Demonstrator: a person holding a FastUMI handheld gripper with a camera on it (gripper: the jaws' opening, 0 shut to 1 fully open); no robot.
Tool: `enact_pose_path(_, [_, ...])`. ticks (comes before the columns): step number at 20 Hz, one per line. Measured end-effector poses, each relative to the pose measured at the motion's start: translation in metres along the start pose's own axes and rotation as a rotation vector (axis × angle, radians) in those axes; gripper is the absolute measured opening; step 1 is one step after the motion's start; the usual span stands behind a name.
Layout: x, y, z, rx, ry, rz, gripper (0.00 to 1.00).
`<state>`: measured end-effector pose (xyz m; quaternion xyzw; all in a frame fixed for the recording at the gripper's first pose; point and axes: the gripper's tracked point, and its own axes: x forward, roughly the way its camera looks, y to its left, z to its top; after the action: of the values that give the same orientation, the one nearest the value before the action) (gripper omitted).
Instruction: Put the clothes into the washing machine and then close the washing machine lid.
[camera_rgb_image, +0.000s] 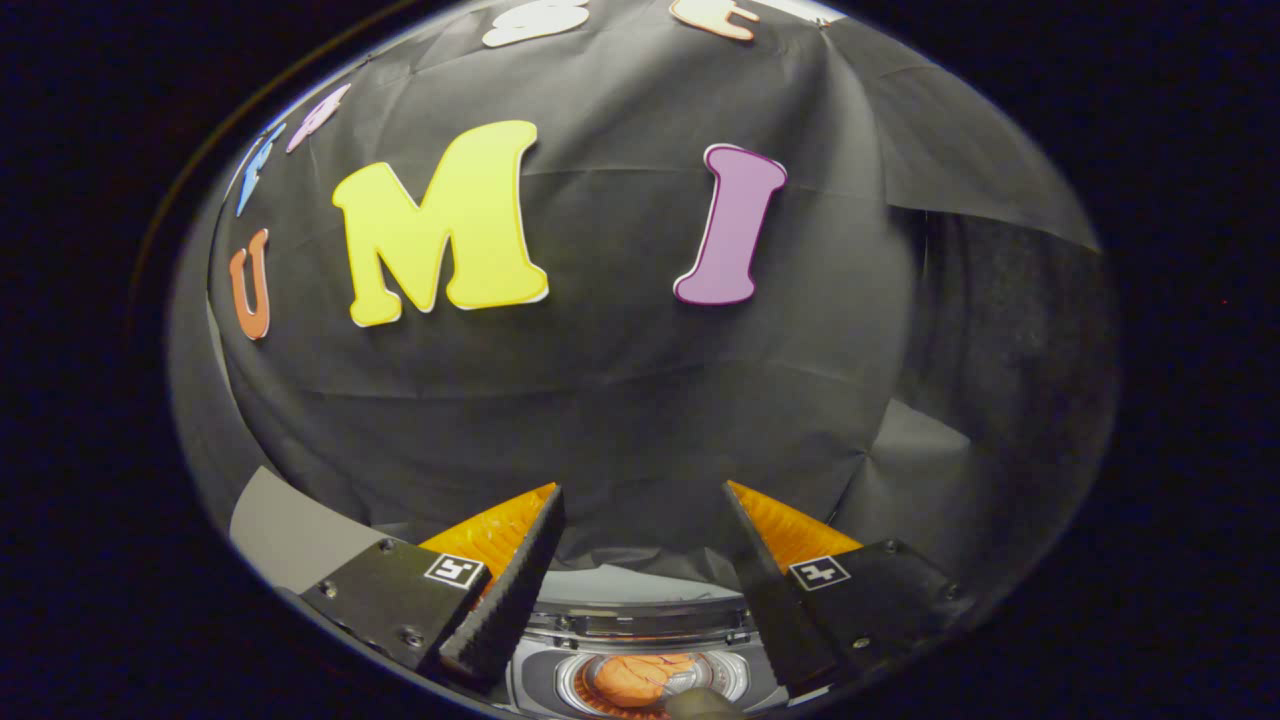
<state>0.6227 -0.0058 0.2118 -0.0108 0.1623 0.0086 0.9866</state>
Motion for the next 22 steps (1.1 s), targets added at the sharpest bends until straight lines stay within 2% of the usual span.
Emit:
enact_pose_path(7, [0.042, -0.005, -0.034, -0.023, 0.105, -0.022, 0.96])
enact_pose_path(15, [0.064, -0.022, -0.1, -0.039, 0.234, -0.052, 0.96])
enact_pose_path(16, [0.064, -0.02, -0.108, -0.018, 0.242, -0.026, 0.96])
enact_pose_path(22, [0.06, -0.023, -0.108, -0.005, 0.17, -0.015, 1.0])
